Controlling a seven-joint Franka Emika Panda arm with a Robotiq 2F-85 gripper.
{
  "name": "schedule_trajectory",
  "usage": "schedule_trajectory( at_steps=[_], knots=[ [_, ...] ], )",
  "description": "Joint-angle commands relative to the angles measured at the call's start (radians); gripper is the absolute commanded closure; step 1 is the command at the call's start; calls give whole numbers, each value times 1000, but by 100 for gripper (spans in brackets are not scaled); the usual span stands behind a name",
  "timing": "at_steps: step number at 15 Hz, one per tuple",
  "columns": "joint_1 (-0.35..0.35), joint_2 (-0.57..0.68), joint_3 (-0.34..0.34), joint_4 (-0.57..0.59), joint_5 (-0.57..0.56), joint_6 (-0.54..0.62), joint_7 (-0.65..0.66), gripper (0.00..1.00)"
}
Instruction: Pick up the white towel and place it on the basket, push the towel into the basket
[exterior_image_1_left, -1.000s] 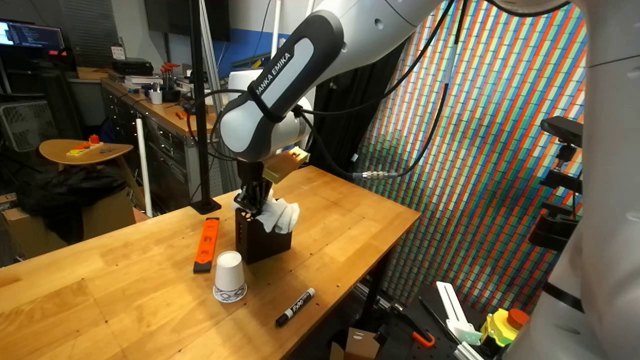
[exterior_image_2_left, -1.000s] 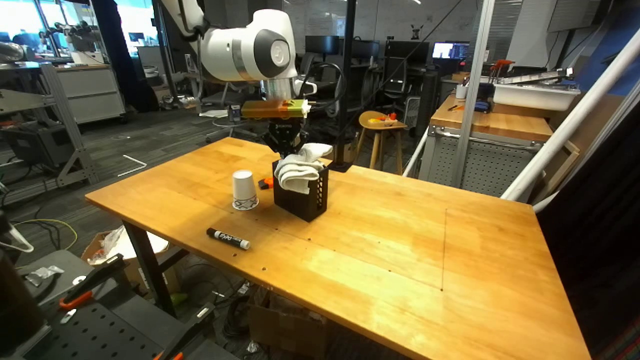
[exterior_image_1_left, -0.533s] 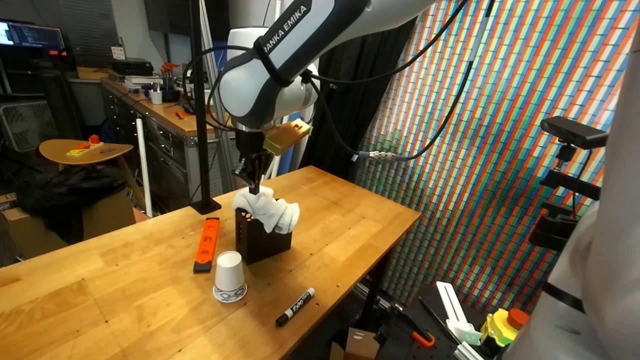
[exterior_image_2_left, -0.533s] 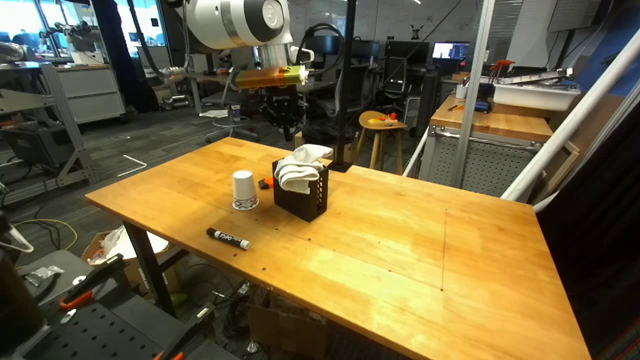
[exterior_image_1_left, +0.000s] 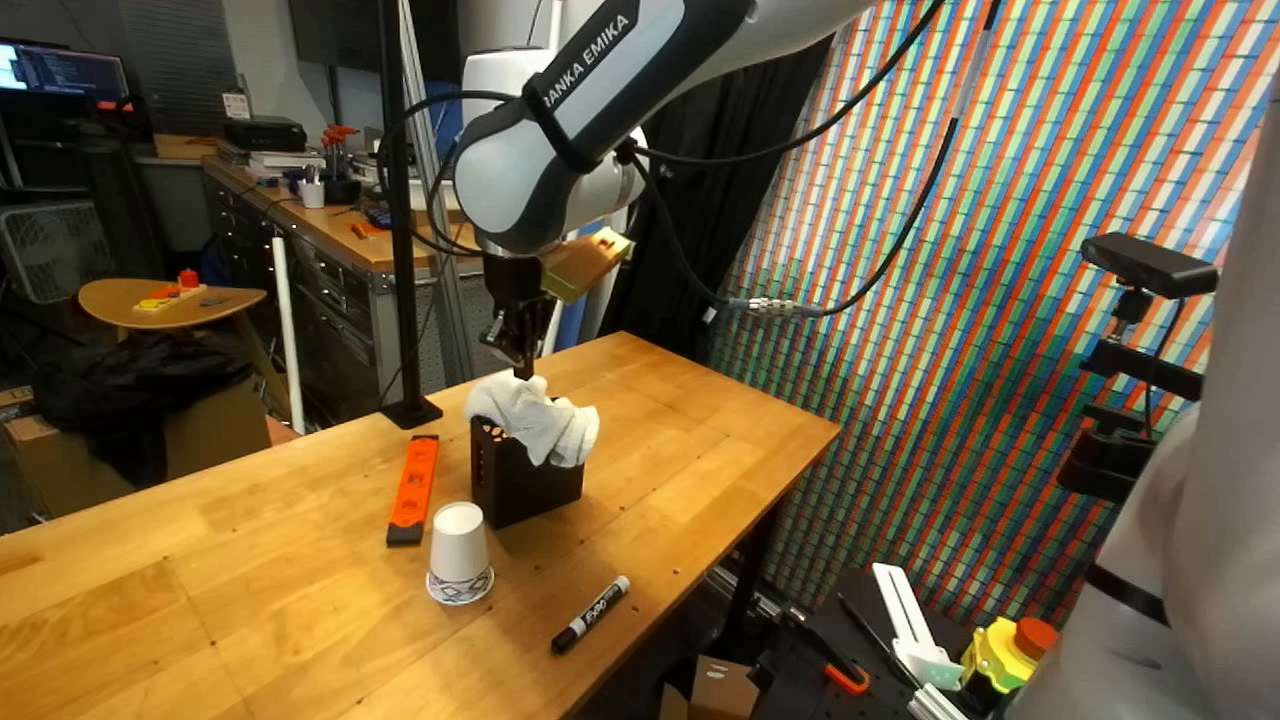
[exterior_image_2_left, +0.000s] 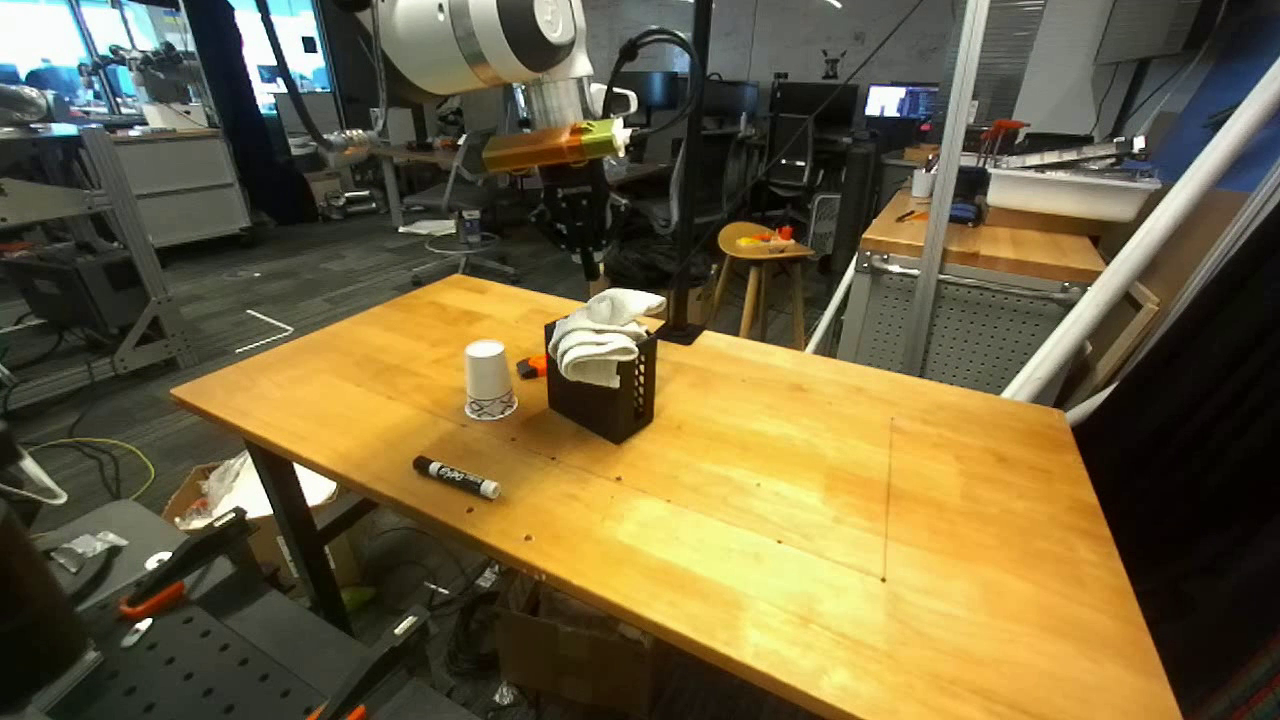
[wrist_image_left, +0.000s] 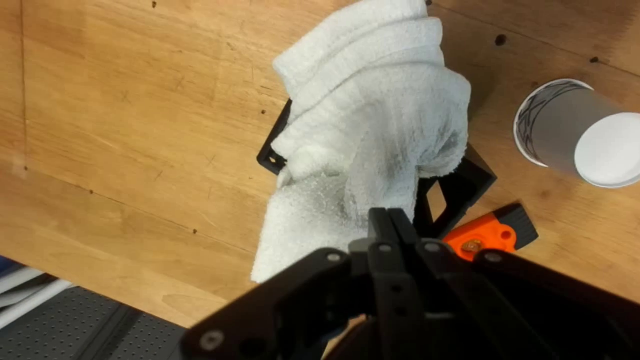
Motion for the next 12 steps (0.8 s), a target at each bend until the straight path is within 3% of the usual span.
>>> schedule_trajectory(
  at_steps=[1, 12],
  knots=[
    [0, 22, -4, 16, -15, 5, 0, 94],
    [-13, 148, -1, 17, 12, 56, -10, 94]
  ],
)
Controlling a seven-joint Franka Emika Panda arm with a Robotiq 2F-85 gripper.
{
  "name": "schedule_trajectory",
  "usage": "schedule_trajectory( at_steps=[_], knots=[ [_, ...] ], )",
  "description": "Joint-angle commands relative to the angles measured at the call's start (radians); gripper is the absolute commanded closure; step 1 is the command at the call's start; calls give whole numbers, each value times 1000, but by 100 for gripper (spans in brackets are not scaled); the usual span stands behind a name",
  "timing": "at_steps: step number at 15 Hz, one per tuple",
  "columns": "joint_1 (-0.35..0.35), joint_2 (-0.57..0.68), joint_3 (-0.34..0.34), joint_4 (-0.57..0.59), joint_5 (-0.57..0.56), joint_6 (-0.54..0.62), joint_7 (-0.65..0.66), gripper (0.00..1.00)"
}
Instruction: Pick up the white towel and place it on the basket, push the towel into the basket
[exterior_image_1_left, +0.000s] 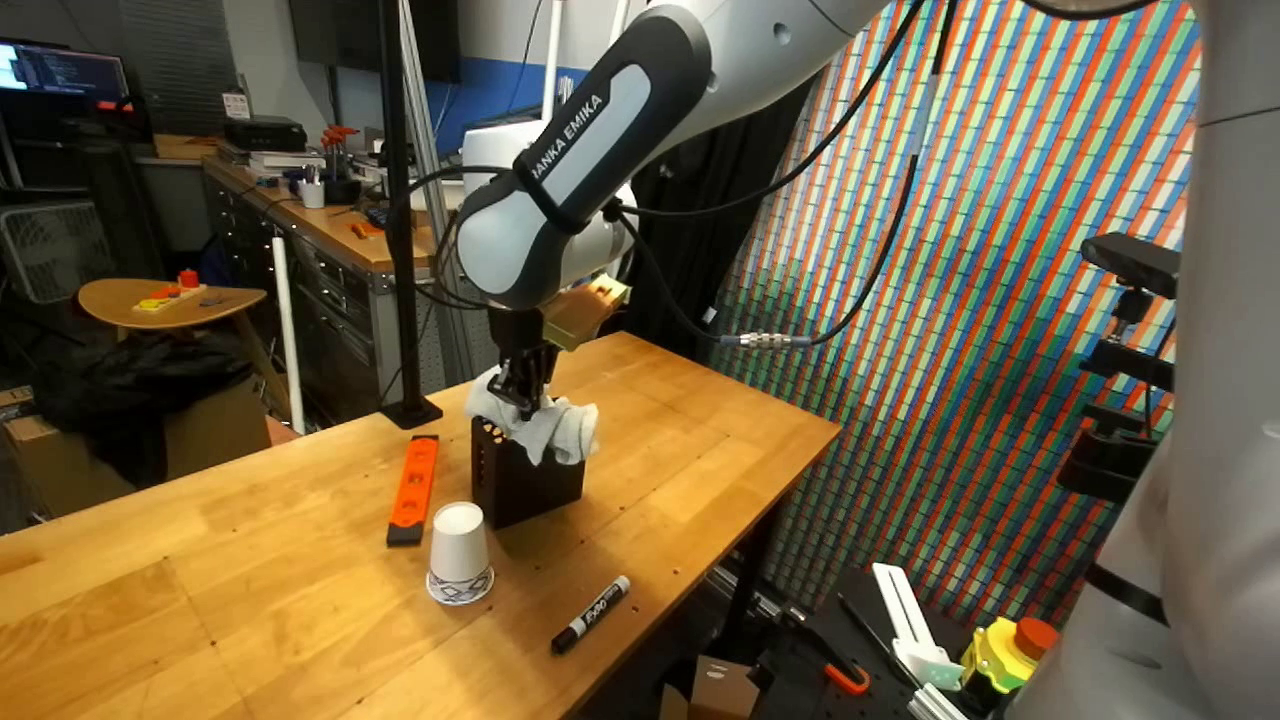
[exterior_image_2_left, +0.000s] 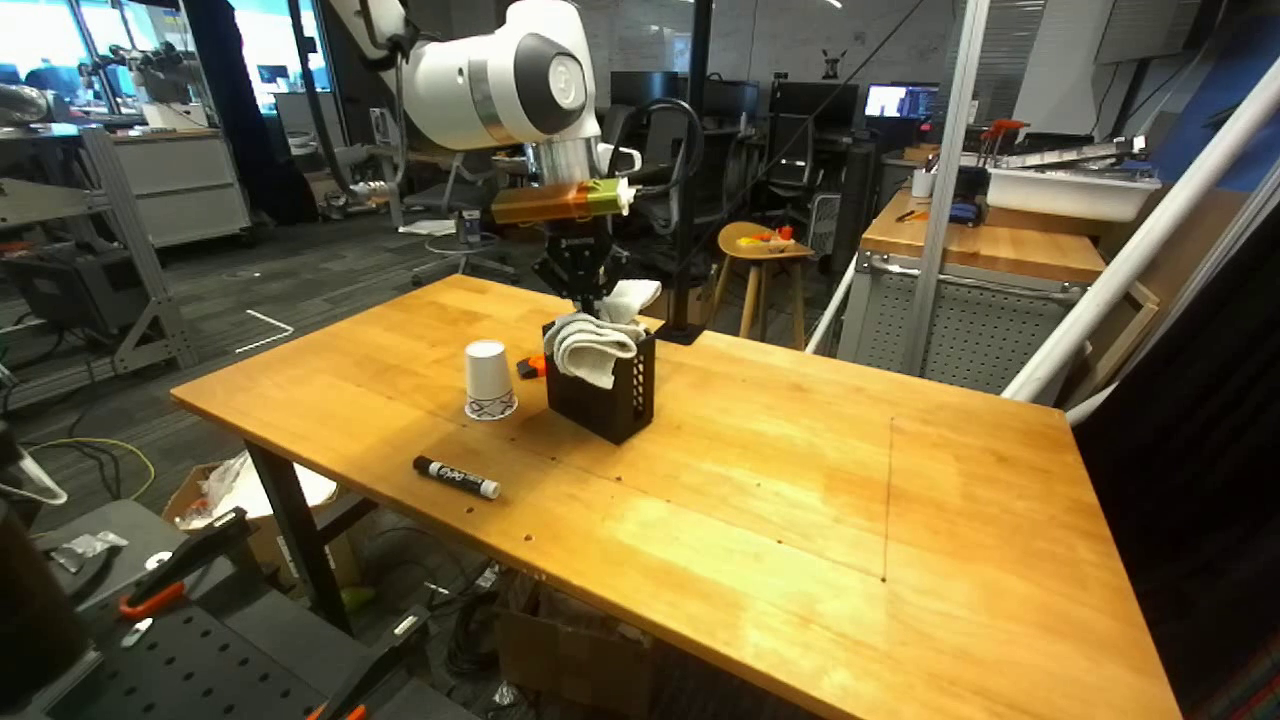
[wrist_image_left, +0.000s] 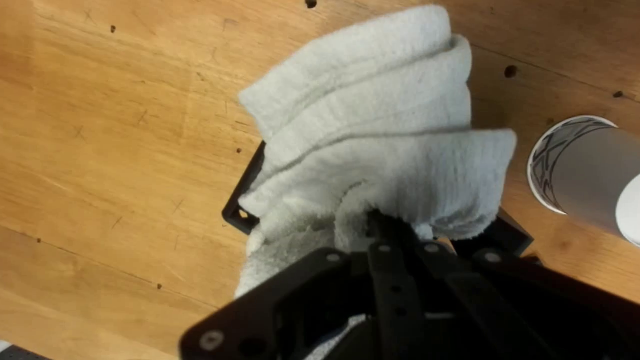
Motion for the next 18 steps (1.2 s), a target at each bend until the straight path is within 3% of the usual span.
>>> schedule_trajectory(
  at_steps=[1, 9, 18],
  knots=[
    [-4, 44, 5, 9, 17, 31, -10, 94],
    [-11, 90, 55, -34, 114, 45, -36, 94],
    [-20, 122, 70, 11, 165, 19, -88, 94]
  ],
)
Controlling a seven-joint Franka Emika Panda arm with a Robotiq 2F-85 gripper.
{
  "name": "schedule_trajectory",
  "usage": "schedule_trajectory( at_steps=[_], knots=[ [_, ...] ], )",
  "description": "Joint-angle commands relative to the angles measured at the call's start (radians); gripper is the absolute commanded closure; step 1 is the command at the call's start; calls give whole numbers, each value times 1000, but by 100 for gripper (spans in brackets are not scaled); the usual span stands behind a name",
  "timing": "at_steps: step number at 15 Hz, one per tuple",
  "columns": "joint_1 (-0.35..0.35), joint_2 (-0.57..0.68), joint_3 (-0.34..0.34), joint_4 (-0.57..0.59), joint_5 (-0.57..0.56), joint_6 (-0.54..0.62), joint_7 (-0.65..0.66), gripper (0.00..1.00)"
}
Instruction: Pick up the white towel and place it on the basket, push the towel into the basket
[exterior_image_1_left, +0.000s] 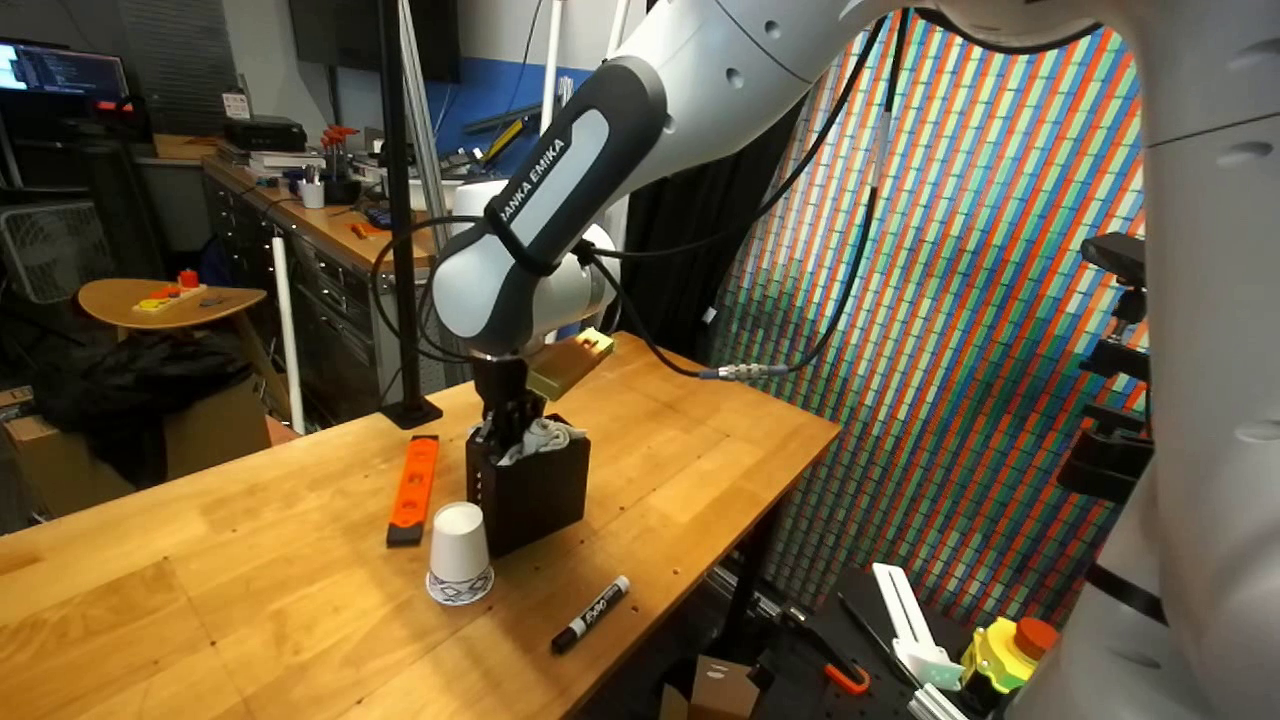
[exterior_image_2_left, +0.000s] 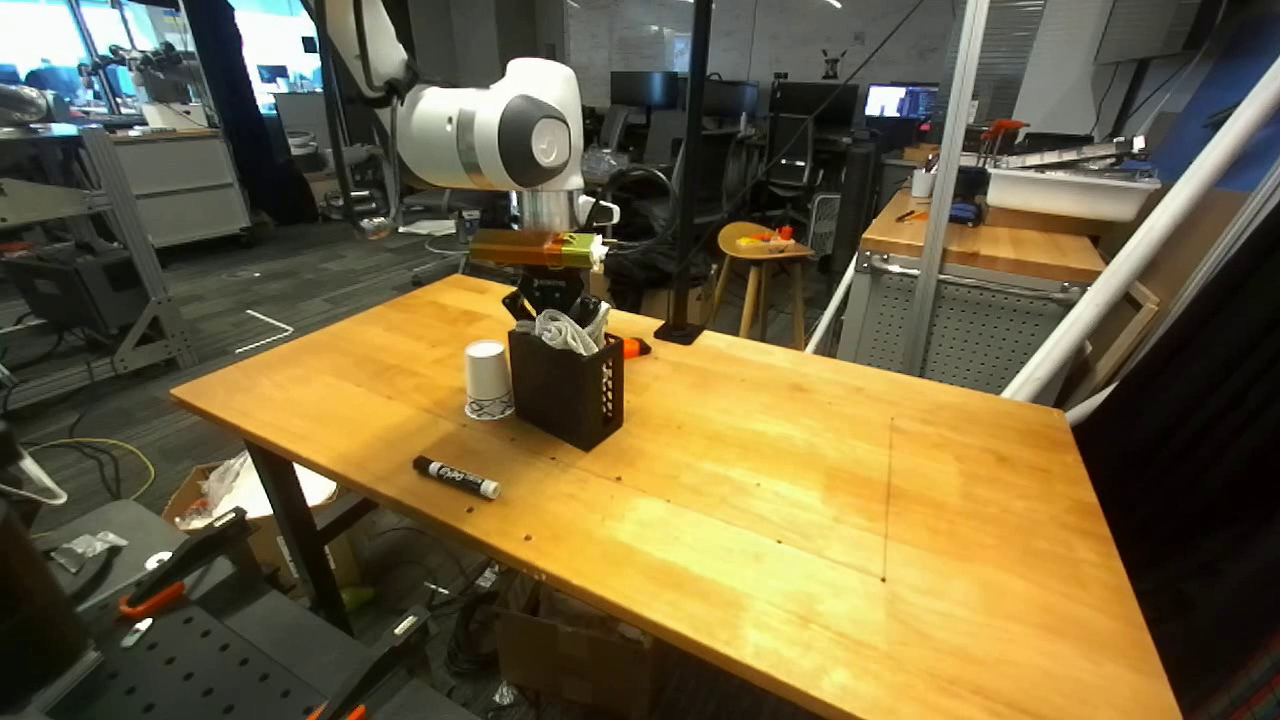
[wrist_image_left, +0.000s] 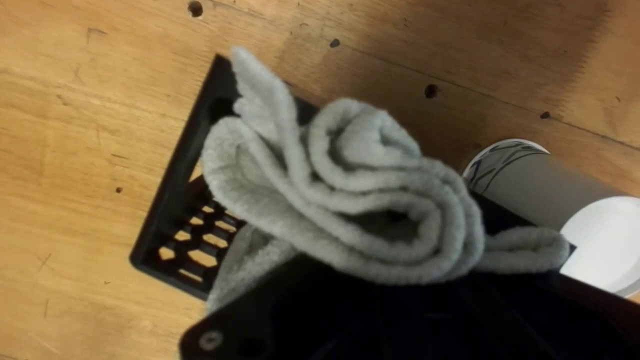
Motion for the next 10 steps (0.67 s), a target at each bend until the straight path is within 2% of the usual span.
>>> schedule_trajectory(
  at_steps=[1, 10],
  knots=[
    [-14, 28, 20, 23, 33, 0, -42, 94],
    [28, -114, -5, 42, -72, -80, -22, 94]
  ],
)
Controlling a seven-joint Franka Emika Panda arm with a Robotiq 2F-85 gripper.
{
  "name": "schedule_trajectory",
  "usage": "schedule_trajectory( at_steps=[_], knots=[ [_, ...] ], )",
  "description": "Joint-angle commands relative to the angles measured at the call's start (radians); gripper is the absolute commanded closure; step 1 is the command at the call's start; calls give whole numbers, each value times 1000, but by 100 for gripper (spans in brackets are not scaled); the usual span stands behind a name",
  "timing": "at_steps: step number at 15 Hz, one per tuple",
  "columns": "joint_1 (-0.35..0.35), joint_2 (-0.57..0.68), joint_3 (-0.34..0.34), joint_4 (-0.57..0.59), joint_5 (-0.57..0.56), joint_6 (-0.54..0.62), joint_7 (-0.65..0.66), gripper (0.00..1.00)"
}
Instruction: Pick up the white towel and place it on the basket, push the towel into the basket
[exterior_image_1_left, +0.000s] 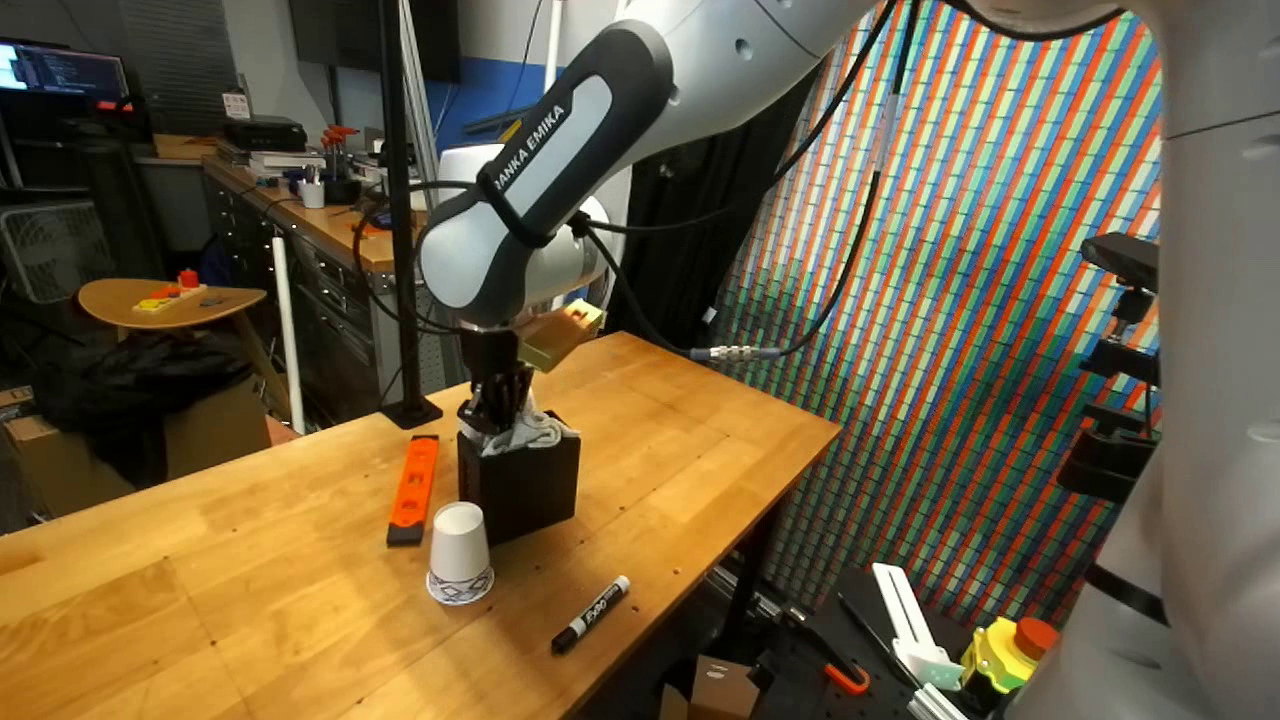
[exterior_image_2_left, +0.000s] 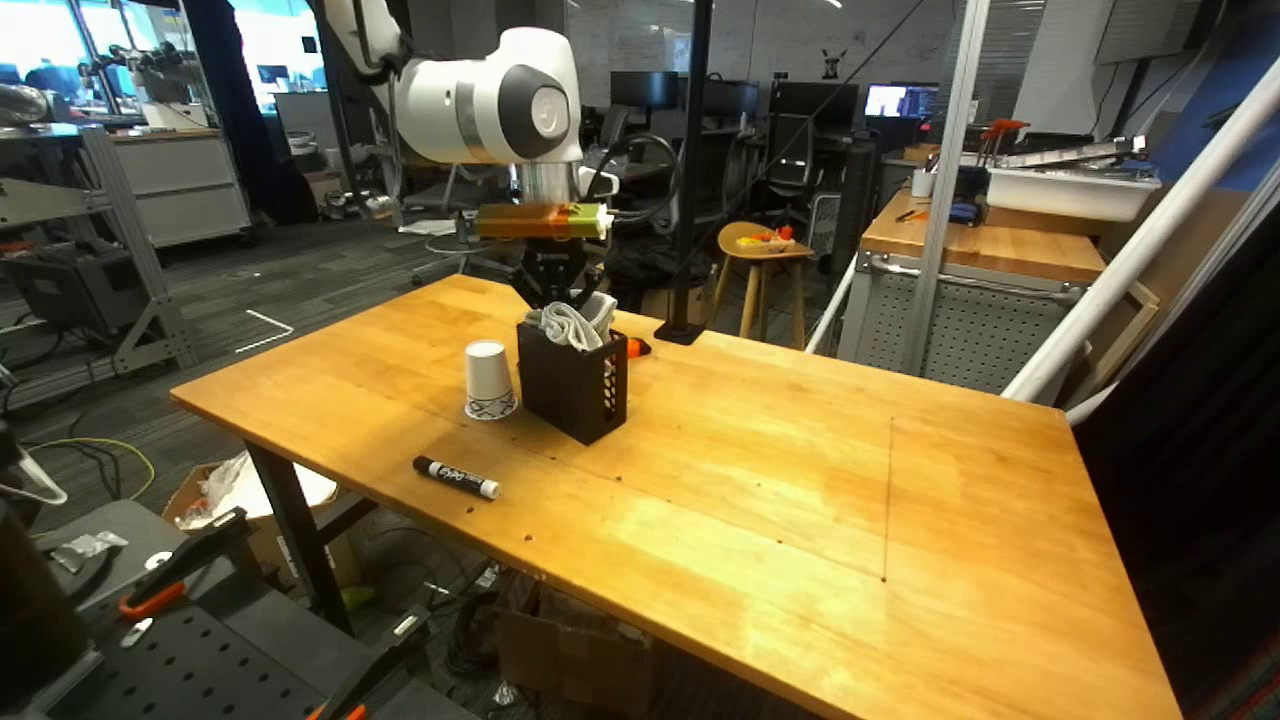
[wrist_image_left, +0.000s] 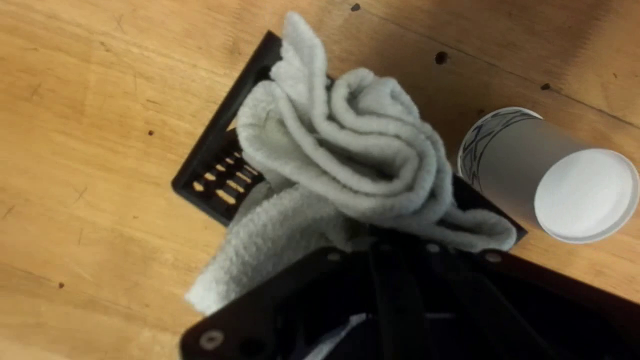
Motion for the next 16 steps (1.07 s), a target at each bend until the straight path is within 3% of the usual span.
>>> schedule_trajectory(
  at_steps=[1, 7, 16],
  knots=[
    [21, -97, -7, 7, -48, -67, 1, 94],
    [33, -206, -3, -27, -83, -128, 12, 94],
    [28, -264, -5, -129, -70, -129, 28, 94]
  ],
)
